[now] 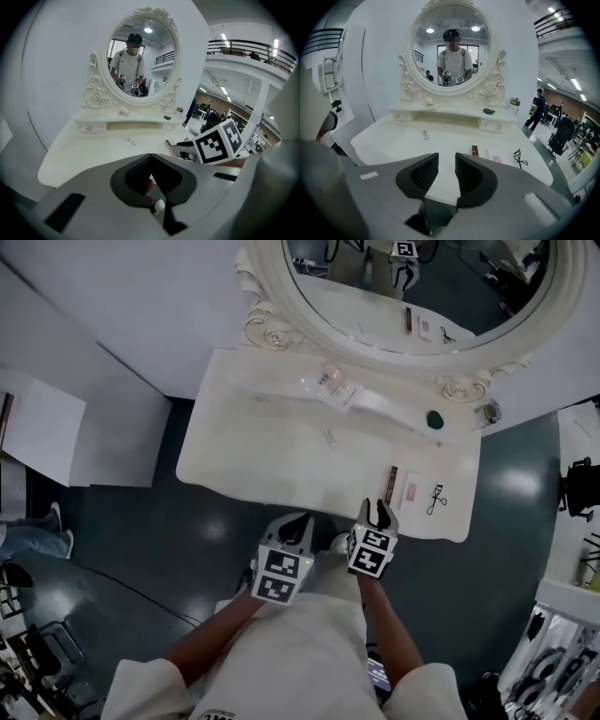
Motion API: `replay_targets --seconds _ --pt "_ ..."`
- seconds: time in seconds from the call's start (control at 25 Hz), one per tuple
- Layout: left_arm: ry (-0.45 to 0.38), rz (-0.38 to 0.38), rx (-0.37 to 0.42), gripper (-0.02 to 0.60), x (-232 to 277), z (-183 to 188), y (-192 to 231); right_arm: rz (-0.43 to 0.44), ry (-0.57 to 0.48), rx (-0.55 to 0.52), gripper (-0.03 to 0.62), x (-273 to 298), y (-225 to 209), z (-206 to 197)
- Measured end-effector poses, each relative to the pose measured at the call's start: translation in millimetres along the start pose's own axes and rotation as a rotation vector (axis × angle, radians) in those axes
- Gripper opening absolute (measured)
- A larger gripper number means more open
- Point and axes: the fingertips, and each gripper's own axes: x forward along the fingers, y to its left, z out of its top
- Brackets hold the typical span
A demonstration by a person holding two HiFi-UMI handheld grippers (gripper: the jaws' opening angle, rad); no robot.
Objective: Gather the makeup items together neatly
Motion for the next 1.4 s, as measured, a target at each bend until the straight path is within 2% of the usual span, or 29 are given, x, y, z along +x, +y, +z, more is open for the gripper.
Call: replay_targets --seconds 0.2,0.48,0.88,1.4 --pt "-0.042 0.011 -0.039 0.005 -31 3 16 0.073 -0.030 -0.059 0.094 -10 33 14" --pt "-0.062 0.013 -0.084 0.005 -56 -13 30 0.138 -0.066 -0.139 0.086 -7 72 31" --pt "-0.048 0.046 -0.127 0.005 -52 -23 48 0.190 -0.053 -0.162 0.086 24 96 47" --pt "-0.053 0.104 -0.161 0.005 -38 2 81 0.225 -0.016 -0.209 0.087 82 114 68"
